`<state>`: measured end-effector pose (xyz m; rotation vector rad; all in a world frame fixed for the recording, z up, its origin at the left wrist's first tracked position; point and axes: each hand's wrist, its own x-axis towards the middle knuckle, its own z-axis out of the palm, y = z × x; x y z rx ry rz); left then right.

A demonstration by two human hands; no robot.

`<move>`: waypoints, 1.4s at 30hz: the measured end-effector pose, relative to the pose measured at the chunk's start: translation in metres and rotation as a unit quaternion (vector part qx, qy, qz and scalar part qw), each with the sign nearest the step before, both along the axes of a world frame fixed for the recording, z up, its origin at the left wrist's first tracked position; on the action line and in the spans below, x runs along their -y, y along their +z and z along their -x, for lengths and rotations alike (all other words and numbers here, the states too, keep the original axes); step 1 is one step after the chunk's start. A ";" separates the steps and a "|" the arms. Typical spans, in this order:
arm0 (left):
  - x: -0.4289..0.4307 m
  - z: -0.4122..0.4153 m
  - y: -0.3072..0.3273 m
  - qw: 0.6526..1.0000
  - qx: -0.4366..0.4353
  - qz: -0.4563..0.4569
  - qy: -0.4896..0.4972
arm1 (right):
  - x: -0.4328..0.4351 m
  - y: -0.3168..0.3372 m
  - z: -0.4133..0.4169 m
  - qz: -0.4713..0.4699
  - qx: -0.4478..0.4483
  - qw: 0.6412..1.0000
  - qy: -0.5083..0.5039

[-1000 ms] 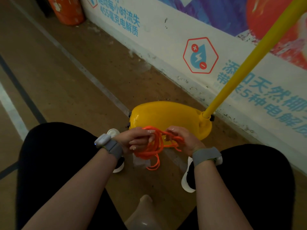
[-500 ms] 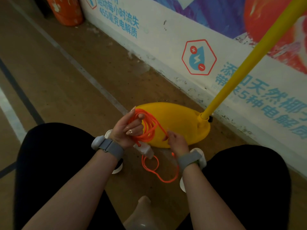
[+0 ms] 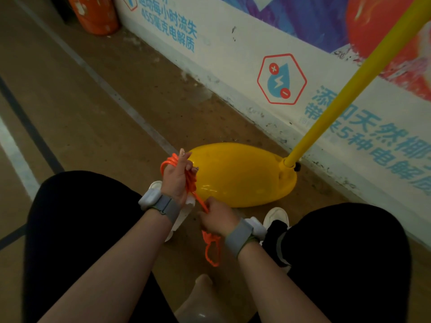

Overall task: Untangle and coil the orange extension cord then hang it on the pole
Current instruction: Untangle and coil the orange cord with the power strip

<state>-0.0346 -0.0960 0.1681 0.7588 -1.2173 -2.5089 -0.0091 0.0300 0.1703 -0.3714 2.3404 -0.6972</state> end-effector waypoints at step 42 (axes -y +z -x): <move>-0.010 -0.021 0.008 0.779 0.129 0.227 -0.570 | -0.040 -0.010 0.031 -0.046 -0.415 0.883 -0.215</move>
